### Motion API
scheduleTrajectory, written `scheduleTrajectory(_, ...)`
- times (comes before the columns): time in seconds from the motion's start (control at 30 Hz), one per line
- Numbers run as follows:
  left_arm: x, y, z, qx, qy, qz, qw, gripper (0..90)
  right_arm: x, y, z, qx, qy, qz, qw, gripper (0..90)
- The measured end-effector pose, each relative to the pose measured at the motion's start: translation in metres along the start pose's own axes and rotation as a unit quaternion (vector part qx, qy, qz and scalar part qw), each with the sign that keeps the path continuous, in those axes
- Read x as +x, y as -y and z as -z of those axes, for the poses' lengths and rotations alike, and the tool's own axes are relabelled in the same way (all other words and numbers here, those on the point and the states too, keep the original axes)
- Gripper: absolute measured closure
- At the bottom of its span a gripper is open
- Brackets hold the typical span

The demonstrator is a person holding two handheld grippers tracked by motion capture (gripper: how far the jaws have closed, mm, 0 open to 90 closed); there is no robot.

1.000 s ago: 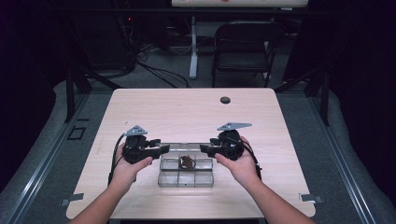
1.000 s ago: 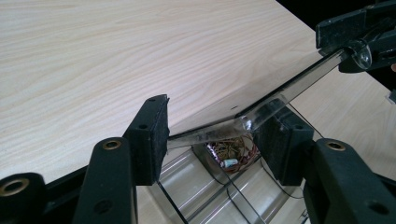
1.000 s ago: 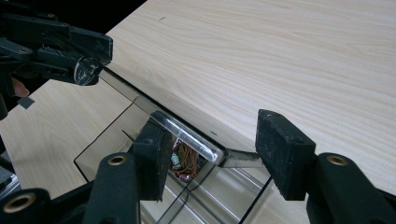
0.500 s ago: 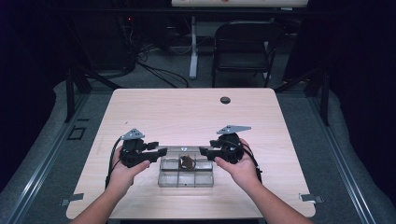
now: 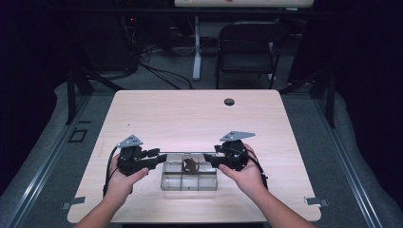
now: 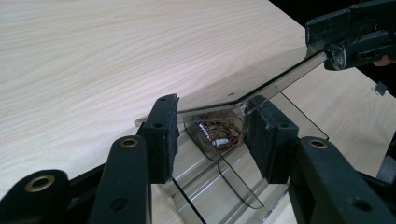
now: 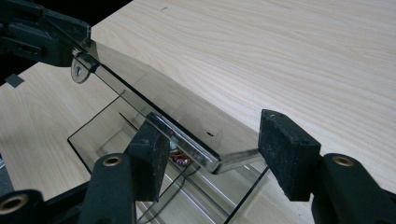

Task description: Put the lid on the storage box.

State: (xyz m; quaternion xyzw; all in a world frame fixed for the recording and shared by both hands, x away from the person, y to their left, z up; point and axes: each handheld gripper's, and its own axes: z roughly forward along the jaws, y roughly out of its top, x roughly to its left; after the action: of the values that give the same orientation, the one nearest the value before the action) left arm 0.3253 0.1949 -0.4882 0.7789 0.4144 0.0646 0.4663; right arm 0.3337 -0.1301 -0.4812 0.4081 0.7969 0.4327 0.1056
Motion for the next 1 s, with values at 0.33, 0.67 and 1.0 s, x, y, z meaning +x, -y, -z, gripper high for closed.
scheduleTrajectory(0.33, -0.006, 0.006, 0.003, 0.000, -0.013, -0.001, 0.9999, 62.7, -0.003, 0.009, 0.003, 0.006, -0.002, -0.008, 1.0000, 44.2)
scheduleTrajectory(0.67, -0.006, 0.014, 0.005, -0.002, -0.006, 0.005, 1.0000, 63.2, -0.003, 0.019, 0.006, 0.000, -0.004, -0.018, 0.9998, 45.8)
scheduleTrajectory(1.0, -0.007, 0.020, 0.005, -0.003, -0.002, 0.007, 1.0000, 62.9, -0.002, 0.029, 0.015, -0.007, 0.004, 0.000, 1.0000, 53.6)
